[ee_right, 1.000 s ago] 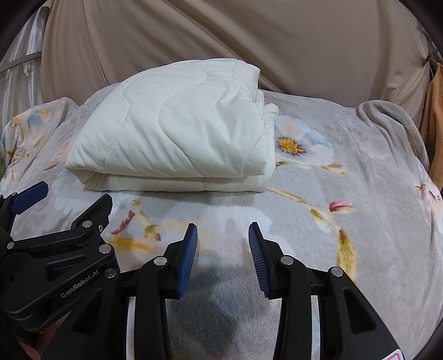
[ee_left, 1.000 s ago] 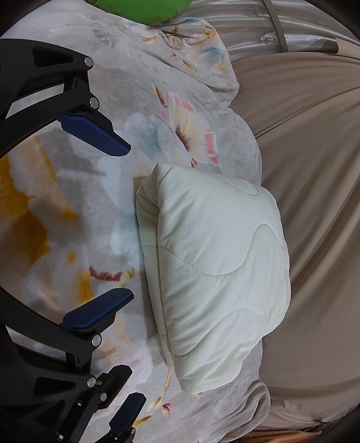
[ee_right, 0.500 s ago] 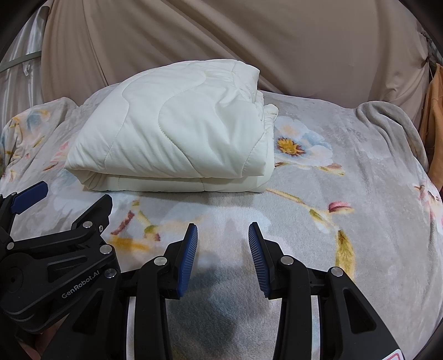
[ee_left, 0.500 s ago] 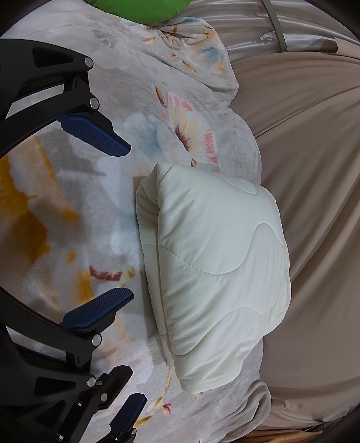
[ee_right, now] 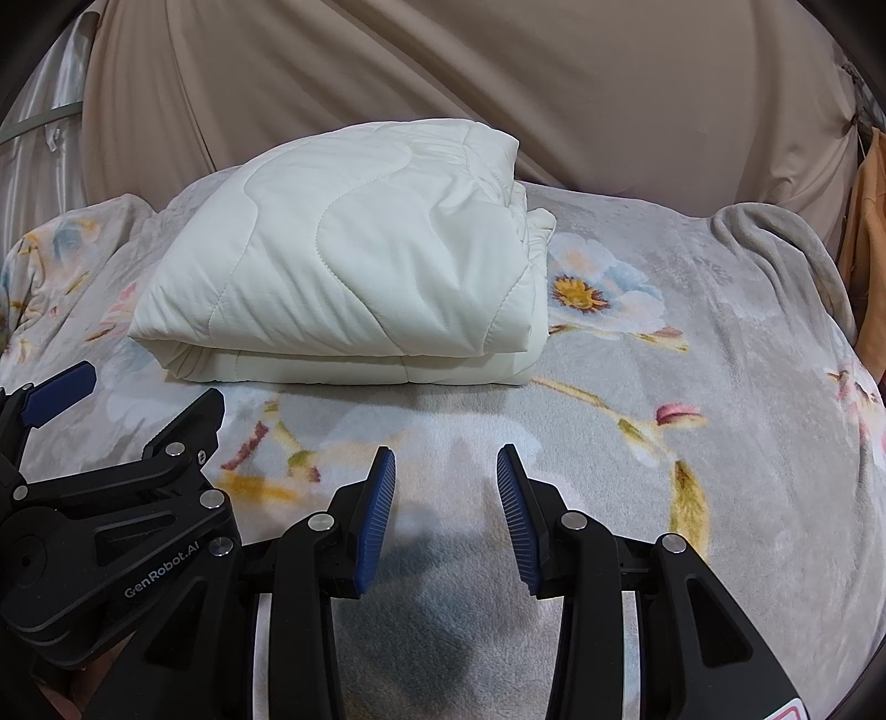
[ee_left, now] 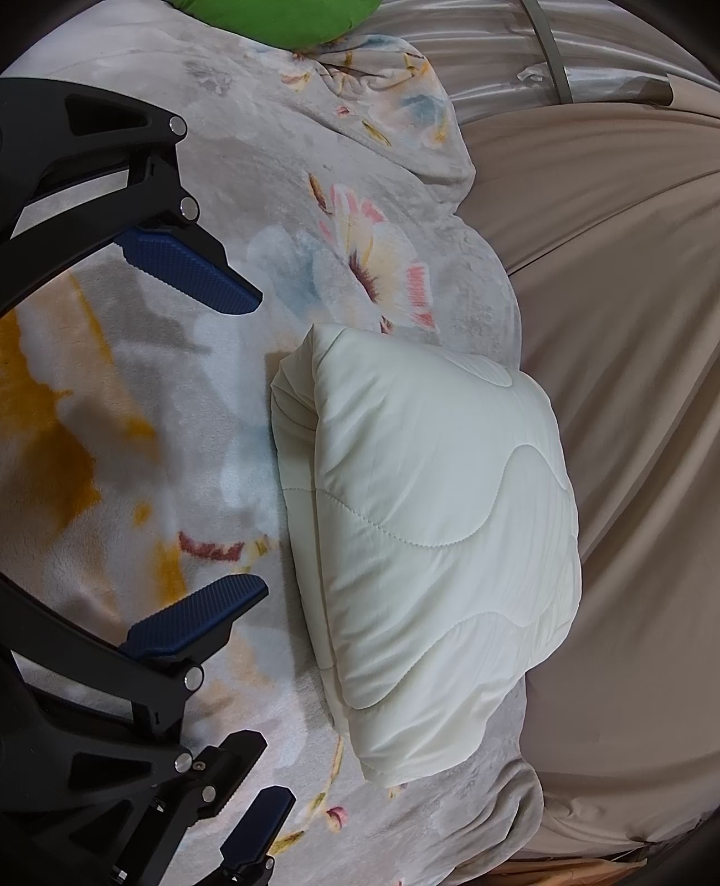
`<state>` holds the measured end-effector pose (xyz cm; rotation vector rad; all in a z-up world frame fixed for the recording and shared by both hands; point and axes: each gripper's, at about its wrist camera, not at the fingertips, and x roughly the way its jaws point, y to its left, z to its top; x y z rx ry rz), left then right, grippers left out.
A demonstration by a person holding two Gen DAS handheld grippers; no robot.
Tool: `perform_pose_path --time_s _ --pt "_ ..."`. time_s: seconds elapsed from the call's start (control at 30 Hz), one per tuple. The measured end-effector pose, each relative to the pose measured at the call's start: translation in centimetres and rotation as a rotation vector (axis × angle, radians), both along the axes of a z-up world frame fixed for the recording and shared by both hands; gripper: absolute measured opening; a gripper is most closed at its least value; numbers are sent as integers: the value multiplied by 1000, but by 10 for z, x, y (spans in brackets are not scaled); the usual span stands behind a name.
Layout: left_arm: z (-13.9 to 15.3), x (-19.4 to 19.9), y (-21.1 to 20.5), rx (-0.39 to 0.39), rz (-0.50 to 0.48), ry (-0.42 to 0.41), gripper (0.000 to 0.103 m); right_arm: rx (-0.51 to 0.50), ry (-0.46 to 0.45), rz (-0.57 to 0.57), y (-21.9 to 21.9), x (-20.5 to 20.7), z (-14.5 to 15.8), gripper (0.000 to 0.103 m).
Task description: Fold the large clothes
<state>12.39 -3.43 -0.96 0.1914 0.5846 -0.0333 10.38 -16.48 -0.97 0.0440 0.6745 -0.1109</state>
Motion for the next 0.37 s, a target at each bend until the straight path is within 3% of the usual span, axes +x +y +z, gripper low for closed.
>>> perform_pose_path --time_s 0.37 --pt "0 0 1 3 -4 -1 89 -4 -2 -1 1 0 1 39"
